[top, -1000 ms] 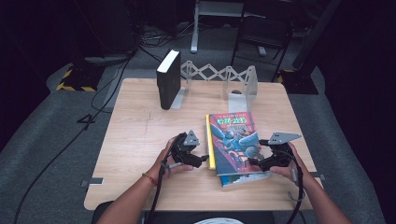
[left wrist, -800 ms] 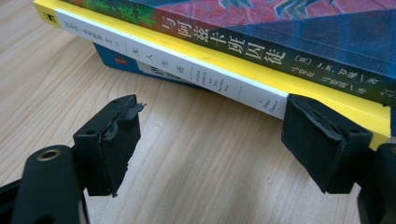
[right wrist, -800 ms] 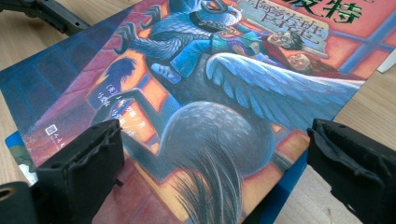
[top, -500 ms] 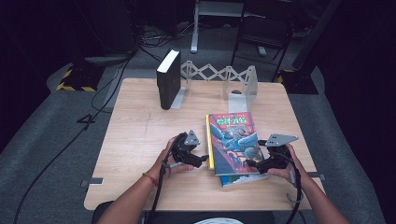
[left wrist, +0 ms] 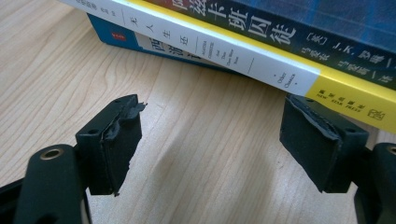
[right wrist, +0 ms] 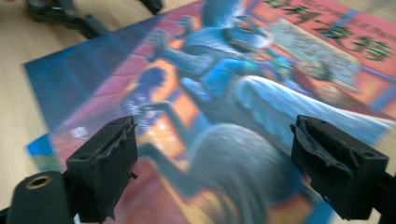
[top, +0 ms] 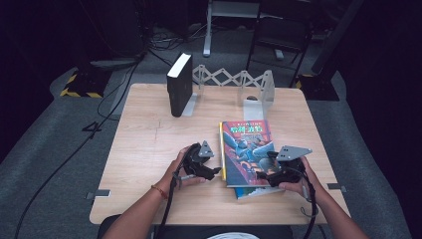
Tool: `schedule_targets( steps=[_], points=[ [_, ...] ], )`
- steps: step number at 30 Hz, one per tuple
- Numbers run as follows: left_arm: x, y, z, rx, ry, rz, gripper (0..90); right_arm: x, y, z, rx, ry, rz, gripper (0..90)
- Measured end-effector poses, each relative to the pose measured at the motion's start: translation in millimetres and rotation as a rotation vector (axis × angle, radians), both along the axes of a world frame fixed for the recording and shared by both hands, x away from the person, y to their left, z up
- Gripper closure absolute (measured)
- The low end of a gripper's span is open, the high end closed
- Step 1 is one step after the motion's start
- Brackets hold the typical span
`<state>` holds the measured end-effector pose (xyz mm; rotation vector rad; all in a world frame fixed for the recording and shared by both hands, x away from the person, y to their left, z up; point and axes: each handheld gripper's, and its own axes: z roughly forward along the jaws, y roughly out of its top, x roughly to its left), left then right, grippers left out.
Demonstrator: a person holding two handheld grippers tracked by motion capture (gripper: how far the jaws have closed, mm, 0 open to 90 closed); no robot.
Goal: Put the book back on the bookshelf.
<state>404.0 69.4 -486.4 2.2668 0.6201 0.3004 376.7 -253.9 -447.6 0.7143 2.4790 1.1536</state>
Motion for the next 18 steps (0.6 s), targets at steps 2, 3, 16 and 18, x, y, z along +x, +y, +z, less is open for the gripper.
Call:
schedule_targets(
  steps=[2,3,16,18],
  points=[
    [-0.7,-0.1,0.7,-0.003,-0.001,-0.004,21.5,5.9,-10.8,-2.1,0.026,0.007,-0.036,12.6],
    [-0.7,-0.1,0.7,-0.003,-0.001,-0.004,21.5,5.9,-10.8,-2.1,0.026,0.007,-0.036,12.6],
    [1.9,1.7,-1.2,-0.030,0.017,-0.005,21.2,21.5,-24.4,-10.1,0.100,0.110,-0.029,4.4],
    [1.9,1.5,-1.1,-0.029,0.014,-0.004,21.1,20.7,-23.0,-9.7,0.096,0.102,-0.026,4.3]
  ],
)
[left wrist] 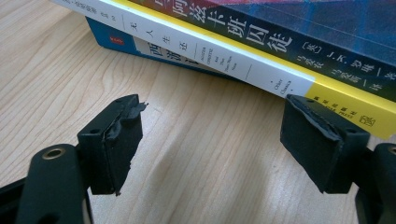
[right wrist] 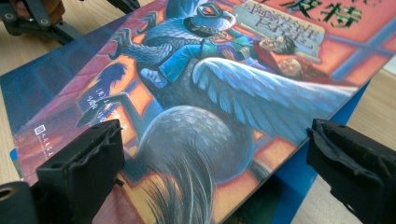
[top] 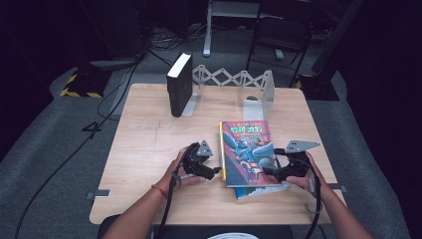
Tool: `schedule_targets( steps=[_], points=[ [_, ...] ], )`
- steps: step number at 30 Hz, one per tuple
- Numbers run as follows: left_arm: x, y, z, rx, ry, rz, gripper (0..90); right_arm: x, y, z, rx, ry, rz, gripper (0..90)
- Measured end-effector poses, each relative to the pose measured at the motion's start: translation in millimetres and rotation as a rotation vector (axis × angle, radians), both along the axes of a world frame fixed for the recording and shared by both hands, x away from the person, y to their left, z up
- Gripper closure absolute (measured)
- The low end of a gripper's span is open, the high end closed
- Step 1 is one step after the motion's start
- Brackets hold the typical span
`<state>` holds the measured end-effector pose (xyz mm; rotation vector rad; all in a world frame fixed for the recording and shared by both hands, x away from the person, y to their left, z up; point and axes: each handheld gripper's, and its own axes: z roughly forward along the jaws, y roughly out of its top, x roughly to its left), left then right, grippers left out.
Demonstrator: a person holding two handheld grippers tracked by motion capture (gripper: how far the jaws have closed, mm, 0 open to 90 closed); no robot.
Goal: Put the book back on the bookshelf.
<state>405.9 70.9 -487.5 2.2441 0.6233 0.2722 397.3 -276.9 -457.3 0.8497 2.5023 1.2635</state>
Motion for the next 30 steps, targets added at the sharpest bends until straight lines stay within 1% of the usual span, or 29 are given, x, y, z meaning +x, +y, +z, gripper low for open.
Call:
schedule_targets(
  steps=[1,3,4,5,7,9,11,12,13,16,17,18,19,20,21,24,25,26,27,28,29,30],
  points=[
    [0.2,0.0,-0.2,-0.002,0.001,-0.001,21.1,-0.9,1.9,0.4,-0.006,-0.009,0.003,4.3],
    [0.7,0.4,-0.6,-0.005,0.007,0.001,20.9,-4.6,9.7,2.8,-0.035,-0.044,0.023,4.3],
    [0.8,0.5,-0.7,-0.006,0.008,0.001,20.9,-4.6,9.7,2.8,-0.035,-0.044,0.023,4.3],
    [1.0,0.7,-1.0,-0.010,0.011,0.001,20.9,-6.8,14.7,3.7,-0.047,-0.058,0.036,4.4],
    [1.8,1.6,-1.7,-0.016,0.021,0.003,20.9,-7.1,16.8,3.6,-0.044,-0.057,0.047,4.7],
    [1.7,1.5,-1.5,-0.014,0.021,0.000,21.4,-6.9,17.8,3.8,-0.047,-0.058,0.049,4.7],
    [1.1,1.9,0.1,-0.006,0.010,-0.013,22.3,-7.2,18.2,3.9,-0.048,-0.060,0.050,4.7],
    [1.4,4.6,1.5,-0.010,0.010,-0.016,22.3,-7.2,18.1,3.9,-0.048,-0.060,0.050,4.6],
    [1.8,7.4,2.6,-0.015,0.008,-0.008,22.8,-6.7,18.0,3.9,-0.047,-0.062,0.055,4.6],
    [1.9,16.1,6.4,-0.037,0.014,-0.011,22.8,-5.8,18.4,4.3,-0.053,-0.069,0.064,4.6],
    [0.6,19.5,9.0,-0.049,0.018,-0.022,22.8,-4.3,19.7,4.8,-0.058,-0.079,0.076,7.8],
    [-0.6,20.6,10.3,-0.054,0.020,-0.031,22.8,-4.0,20.1,4.4,-0.039,-0.080,0.101,12.2],
    [-1.3,21.6,11.7,-0.057,0.019,-0.035,22.7,-3.8,22.3,3.8,-0.029,-0.085,0.112,12.4],
    [-1.3,21.6,11.7,-0.057,0.019,-0.035,22.4,-3.8,22.3,3.8,-0.029,-0.085,0.112,12.4],
    [-1.8,23.8,14.0,-0.093,0.036,-0.051,22.3,-1.3,29.3,4.4,-0.037,-0.088,0.120,12.9],
    [-3.9,23.9,16.4,-0.097,0.029,-0.051,21.9,-0.5,33.5,5.7,-0.048,-0.081,0.107,12.9],
    [-5.6,23.7,17.6,-0.097,0.023,-0.059,21.9,-1.1,33.7,6.3,-0.053,-0.084,0.101,13.3],
    [-7.6,23.0,18.2,-0.081,0.012,-0.059,22.0,-4.3,29.4,8.7,-0.080,-0.112,0.058,14.3],
    [-7.6,23.0,18.2,-0.081,0.012,-0.059,22.2,-4.3,29.4,8.7,-0.080,-0.112,0.058,14.3],
    [-7.9,22.6,17.1,-0.066,0.006,-0.056,22.2,-4.9,26.3,9.4,-0.087,-0.119,0.042,15.0],
    [-6.9,22.1,14.8,-0.046,0.006,-0.052,22.4,-4.1,20.5,9.0,-0.078,-0.102,0.026,14.7],
    [-6.1,21.5,12.9,-0.034,0.005,-0.046,22.5,-1.5,15.3,7.1,-0.051,-0.069,0.009,13.0]
  ],
)
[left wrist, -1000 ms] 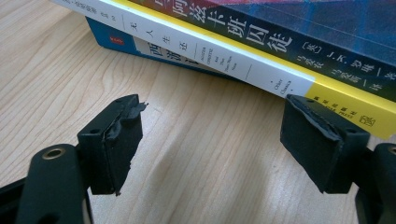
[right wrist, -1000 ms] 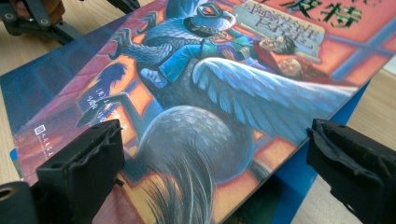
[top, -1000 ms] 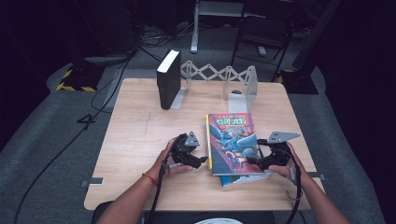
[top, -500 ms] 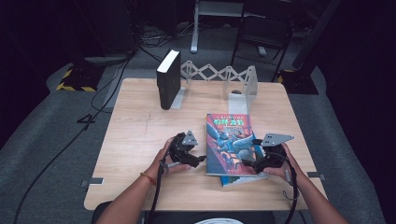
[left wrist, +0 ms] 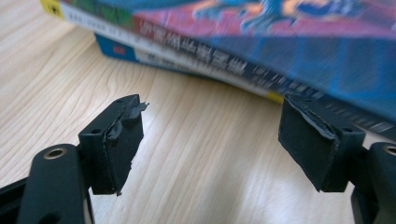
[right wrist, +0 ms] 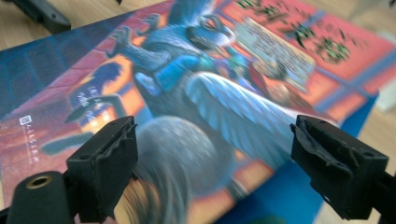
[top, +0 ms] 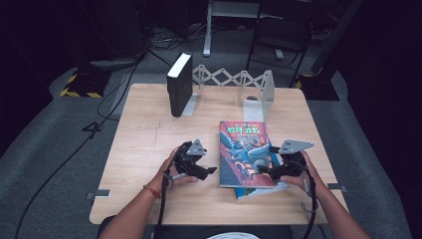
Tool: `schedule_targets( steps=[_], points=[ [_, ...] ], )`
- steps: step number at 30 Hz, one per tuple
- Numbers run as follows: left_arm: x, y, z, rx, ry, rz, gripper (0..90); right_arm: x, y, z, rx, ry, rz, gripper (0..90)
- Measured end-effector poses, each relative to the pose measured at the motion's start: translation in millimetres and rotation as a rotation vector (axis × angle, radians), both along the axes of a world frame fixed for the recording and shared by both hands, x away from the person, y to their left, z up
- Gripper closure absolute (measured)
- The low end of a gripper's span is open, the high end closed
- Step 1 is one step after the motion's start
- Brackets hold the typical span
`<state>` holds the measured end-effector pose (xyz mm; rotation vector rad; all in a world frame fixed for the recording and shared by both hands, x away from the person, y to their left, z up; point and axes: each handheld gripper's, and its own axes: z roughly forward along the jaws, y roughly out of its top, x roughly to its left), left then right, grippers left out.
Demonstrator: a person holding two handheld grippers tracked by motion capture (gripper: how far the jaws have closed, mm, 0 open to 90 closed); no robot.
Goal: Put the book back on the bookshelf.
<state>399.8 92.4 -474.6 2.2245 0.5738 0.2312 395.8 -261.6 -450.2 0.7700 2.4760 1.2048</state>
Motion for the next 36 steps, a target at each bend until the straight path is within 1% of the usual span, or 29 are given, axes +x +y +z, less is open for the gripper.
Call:
schedule_targets(
  steps=[1,2,4,5,6,7,9,13,15,17,18,19,20,23,24,25,26,27,28,30,31,32,34,35,36],
  points=[
    [2.4,-0.8,-3.0,0.009,0.008,0.003,22.5,2.1,-2.6,-1.6,0.017,0.023,-0.010,10.9],
    [3.6,-1.9,-4.8,0.009,0.015,0.005,22.6,6.0,-5.5,-4.4,0.043,0.057,-0.019,8.5],
    [5.2,-6.7,-9.0,0.017,0.028,-0.001,22.8,11.5,-7.0,-8.0,0.063,0.084,-0.019,3.1],
    [4.7,-9.4,-10.7,0.012,0.037,-0.006,22.7,13.6,-6.9,-8.9,0.068,0.093,-0.016,2.9],
    [4.3,-11.7,-11.9,0.007,0.044,-0.018,22.7,16.5,-6.3,-10.4,0.085,0.116,-0.008,2.3],
    [3.5,-14.6,-12.6,0.010,0.043,-0.023,22.8,18.7,-5.0,-11.6,0.091,0.124,-0.005,0.2],
    [2.3,-16.4,-12.7,0.021,0.039,-0.021,22.8,20.2,-2.9,-11.0,0.081,0.110,0.015,0.0],
    [3.2,-11.4,-10.8,0.004,0.045,-0.025,23.6,21.8,-2.1,-9.7,0.066,0.086,0.045,0.0],
    [3.8,-5.9,-8.7,-0.007,0.043,-0.036,27.3,23.6,0.4,-8.7,0.056,0.087,0.057,0.0],
    [4.4,-0.1,-7.3,-0.024,0.050,-0.029,26.1,25.4,2.8,-8.0,0.046,0.081,0.075,0.0],
    [4.3,2.6,-6.1,-0.031,0.045,-0.030,24.9,26.1,3.6,-8.2,0.048,0.079,0.082,0.0],
    [3.9,5.6,-4.6,-0.036,0.038,-0.019,24.7,26.3,4.0,-8.3,0.049,0.079,0.085,0.0],
    [4.1,7.7,-3.9,-0.048,0.040,-0.018,24.7,27.1,4.3,-8.1,0.047,0.078,0.093,0.0],
    [3.8,9.0,-3.4,-0.071,0.059,-0.029,24.2,29.0,6.8,-6.4,0.030,0.065,0.113,0.0],
    [3.8,9.0,-3.4,-0.071,0.059,-0.029,23.8,30.0,7.7,-6.1,0.027,0.065,0.119,0.0],
    [2.3,7.0,-1.7,-0.089,0.063,-0.047,23.6,31.0,8.6,-5.8,0.024,0.066,0.122,0.0],
    [2.3,7.0,-1.7,-0.089,0.063,-0.047,23.6,31.0,8.6,-5.8,0.024,0.066,0.122,0.0],
    [0.6,5.2,0.9,-0.122,0.073,-0.069,23.4,31.9,10.4,-5.6,0.021,0.056,0.124,0.0],
    [0.6,5.2,0.9,-0.122,0.073,-0.069,23.4,31.9,10.4,-5.6,0.021,0.056,0.124,0.0],
    [-1.4,2.4,3.0,-0.140,0.077,-0.084,22.7,32.2,10.6,-5.9,0.024,0.056,0.125,0.0],
    [-1.4,2.4,3.0,-0.140,0.077,-0.084,21.9,32.1,10.6,-6.0,0.025,0.053,0.124,0.0],
    [1.6,1.9,3.5,-0.161,0.108,-0.088,21.1,31.8,10.7,-6.1,0.025,0.051,0.121,0.0],
    [2.4,1.5,4.0,-0.169,0.114,-0.086,19.7,31.1,11.1,-6.2,0.027,0.048,0.114,0.0],
    [3.8,0.8,4.7,-0.183,0.124,-0.089,19.7,30.9,11.2,-6.3,0.027,0.047,0.112,0.1],
    [5.3,-3.5,5.9,-0.193,0.137,-0.100,19.6,30.8,11.3,-6.2,0.026,0.046,0.112,0.1]
  ],
)
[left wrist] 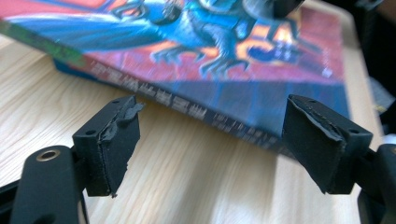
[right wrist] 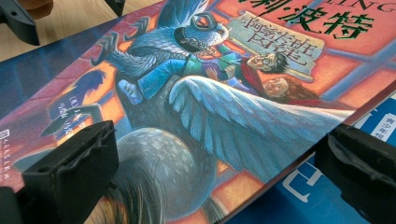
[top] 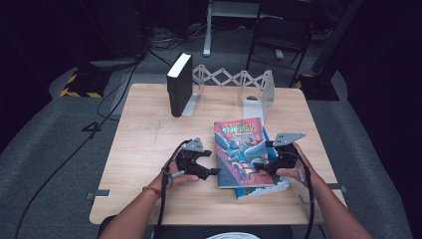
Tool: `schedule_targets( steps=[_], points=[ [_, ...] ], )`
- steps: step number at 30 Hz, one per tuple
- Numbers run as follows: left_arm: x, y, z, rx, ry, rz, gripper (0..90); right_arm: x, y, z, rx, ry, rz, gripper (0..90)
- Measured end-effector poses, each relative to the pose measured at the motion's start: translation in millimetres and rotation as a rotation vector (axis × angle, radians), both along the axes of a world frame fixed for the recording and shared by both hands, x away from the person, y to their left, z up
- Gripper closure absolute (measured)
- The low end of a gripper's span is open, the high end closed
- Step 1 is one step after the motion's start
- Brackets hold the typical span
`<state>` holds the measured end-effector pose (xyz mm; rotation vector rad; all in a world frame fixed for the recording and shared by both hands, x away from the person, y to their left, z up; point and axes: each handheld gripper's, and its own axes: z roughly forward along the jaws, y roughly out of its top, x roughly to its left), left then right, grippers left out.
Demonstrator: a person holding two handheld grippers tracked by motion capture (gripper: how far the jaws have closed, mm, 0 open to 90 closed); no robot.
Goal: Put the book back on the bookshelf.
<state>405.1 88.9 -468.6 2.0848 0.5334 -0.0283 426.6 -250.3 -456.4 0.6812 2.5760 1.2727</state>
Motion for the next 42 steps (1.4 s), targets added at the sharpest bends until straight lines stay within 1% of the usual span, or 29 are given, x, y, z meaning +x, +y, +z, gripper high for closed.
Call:
schedule_targets(
  steps=[2,3,4,5,6,7,8,9,10,11,12,14,15,16,17,18,19,20,22,25,27,32,35,36,37,38,39,40,42],
  points=[
    [0.7,-6.3,-0.6,0.007,0.004,-0.014,19.5,-0.4,0.1,0.0,0.000,-0.003,-0.001,0.2],
    [0.7,-6.3,-0.6,0.007,0.004,-0.014,19.0,-0.8,0.2,0.0,0.000,-0.004,-0.003,0.3],
    [0.7,-9.8,-1.6,0.019,0.007,-0.015,19.0,-0.8,0.2,0.0,0.000,-0.004,-0.003,0.3],
    [1.7,-11.9,-2.3,0.018,0.006,-0.004,15.2,-1.4,0.4,0.0,0.001,-0.007,-0.007,0.4],
    [2.7,-11.8,-2.6,0.010,0.010,0.008,14.6,-1.9,0.2,-0.1,0.000,-0.012,-0.008,0.6],
    [4.8,-10.9,-3.2,0.006,0.020,0.014,15.7,-2.4,-0.1,-0.4,0.005,-0.015,-0.009,0.7],
    [8.4,-8.8,-5.7,-0.007,0.054,0.027,15.0,-2.9,-0.8,-1.3,0.014,-0.019,-0.009,0.8],
    [8.4,-8.8,-5.7,-0.007,0.054,0.027,15.0,-2.9,-0.8,-1.3,0.014,-0.019,-0.009,0.8],
    [12.0,-7.8,-8.6,-0.017,0.085,0.031,14.0,-3.0,-1.0,-1.7,0.017,-0.022,-0.009,0.8],
    [12.0,-7.8,-8.6,-0.017,0.085,0.031,11.8,-3.0,-0.9,-1.6,0.017,-0.021,-0.009,0.8],
    [15.5,-9.0,-9.6,-0.013,0.102,0.033,9.5,-3.0,-0.8,-1.6,0.016,-0.022,-0.008,0.8],
    [17.8,-10.5,-9.1,-0.012,0.101,0.037,9.2,-3.0,-0.9,-1.7,0.017,-0.021,-0.008,0.8],
    [23.0,-15.5,-8.4,-0.002,0.111,0.048,9.2,-2.9,-1.0,-1.7,0.017,-0.020,-0.009,0.8],
    [23.0,-15.5,-8.4,-0.002,0.111,0.048,6.0,-3.0,-0.9,-1.6,0.016,-0.021,-0.009,0.8],
    [25.8,-18.2,-8.8,0.006,0.116,0.048,6.0,-3.0,-0.9,-1.6,0.016,-0.021,-0.009,0.8],
    [29.6,-20.9,-9.8,0.016,0.133,0.049,3.0,-3.0,-0.9,-1.6,0.016,-0.021,-0.009,0.8],
    [32.7,-21.7,-10.8,0.013,0.146,0.036,0.5,-3.0,-1.0,-1.7,0.017,-0.020,-0.009,0.8],
    [35.6,-23.0,-11.7,0.005,0.162,0.031,1.4,-3.1,-1.1,-1.7,0.017,-0.019,-0.010,0.9],
    [40.4,-25.6,-12.6,0.006,0.172,0.021,0.3,-3.2,-1.2,-1.8,0.018,-0.019,-0.010,0.8],
    [46.5,-27.6,-14.8,-0.010,0.190,0.021,0.0,-3.1,-1.4,-2.0,0.019,-0.019,-0.009,0.8],
    [50.6,-27.6,-16.3,-0.025,0.192,0.015,0.0,-3.2,-1.5,-2.0,0.020,-0.019,-0.009,0.8],
    [54.5,-27.9,-16.7,-0.033,0.182,0.010,0.0,-3.5,-1.7,-2.6,0.026,-0.025,-0.007,0.8],
    [50.7,-30.0,-12.1,-0.024,0.147,0.026,0.2,-3.7,-2.3,-2.9,0.028,-0.026,-0.007,0.8],
    [48.4,-30.8,-9.0,-0.024,0.125,0.035,0.3,-3.7,-2.6,-2.9,0.027,-0.025,-0.006,0.8],
    [45.2,-31.1,-4.0,-0.038,0.101,0.046,1.3,-3.9,-3.0,-2.9,0.027,-0.025,-0.005,0.8],
    [43.4,-30.8,1.0,-0.066,0.095,0.046,1.4,-4.5,-3.4,-2.9,0.028,-0.027,-0.007,0.8],
    [42.4,-30.7,3.8,-0.078,0.093,0.042,1.4,-5.0,-3.6,-3.0,0.029,-0.032,-0.008,0.8],
    [39.8,-31.1,8.2,-0.084,0.076,0.035,1.4,-5.3,-3.7,-2.9,0.028,-0.032,-0.008,0.8],
    [36.9,-33.1,12.0,-0.079,0.054,0.035,2.5,-6.4,-2.8,-2.6,0.026,-0.045,-0.008,0.8]
  ],
)
